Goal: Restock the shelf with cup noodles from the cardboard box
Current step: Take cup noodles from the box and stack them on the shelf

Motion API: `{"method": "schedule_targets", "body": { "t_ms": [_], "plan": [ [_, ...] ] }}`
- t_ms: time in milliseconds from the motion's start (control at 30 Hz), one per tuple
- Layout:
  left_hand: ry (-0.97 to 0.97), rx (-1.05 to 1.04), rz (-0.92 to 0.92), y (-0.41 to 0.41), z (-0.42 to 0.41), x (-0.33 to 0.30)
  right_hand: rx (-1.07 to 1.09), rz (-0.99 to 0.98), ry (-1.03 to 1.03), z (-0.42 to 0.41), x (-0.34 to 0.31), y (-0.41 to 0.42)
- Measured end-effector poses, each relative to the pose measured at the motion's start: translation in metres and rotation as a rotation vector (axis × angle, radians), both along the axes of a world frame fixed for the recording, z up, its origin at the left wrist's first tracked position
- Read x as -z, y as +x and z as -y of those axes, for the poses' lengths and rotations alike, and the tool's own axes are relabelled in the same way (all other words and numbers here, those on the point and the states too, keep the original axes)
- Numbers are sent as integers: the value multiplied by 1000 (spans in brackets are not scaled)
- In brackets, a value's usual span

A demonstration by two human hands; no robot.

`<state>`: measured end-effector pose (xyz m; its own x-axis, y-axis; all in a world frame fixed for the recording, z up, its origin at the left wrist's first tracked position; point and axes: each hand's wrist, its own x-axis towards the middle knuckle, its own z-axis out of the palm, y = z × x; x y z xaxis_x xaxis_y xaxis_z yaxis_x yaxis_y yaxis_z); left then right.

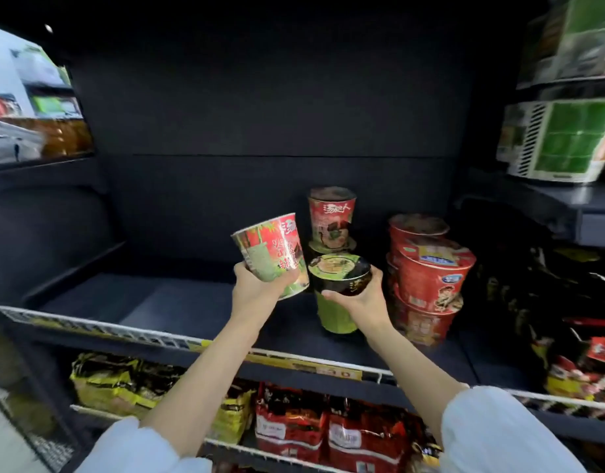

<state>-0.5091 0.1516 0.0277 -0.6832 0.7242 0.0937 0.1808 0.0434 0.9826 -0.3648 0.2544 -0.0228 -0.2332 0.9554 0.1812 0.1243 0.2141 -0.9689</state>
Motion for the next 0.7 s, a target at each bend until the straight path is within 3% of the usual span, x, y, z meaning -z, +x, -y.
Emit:
{"method": "schedule_targets", "body": {
  "t_ms": [467,700],
  "plan": [
    [47,174,-43,-38,-45,-5,-55,65,-29,-22,24,-49],
    [37,267,-143,-31,-70,-8,-84,223,-34,-23,14,-47]
  ]
}}
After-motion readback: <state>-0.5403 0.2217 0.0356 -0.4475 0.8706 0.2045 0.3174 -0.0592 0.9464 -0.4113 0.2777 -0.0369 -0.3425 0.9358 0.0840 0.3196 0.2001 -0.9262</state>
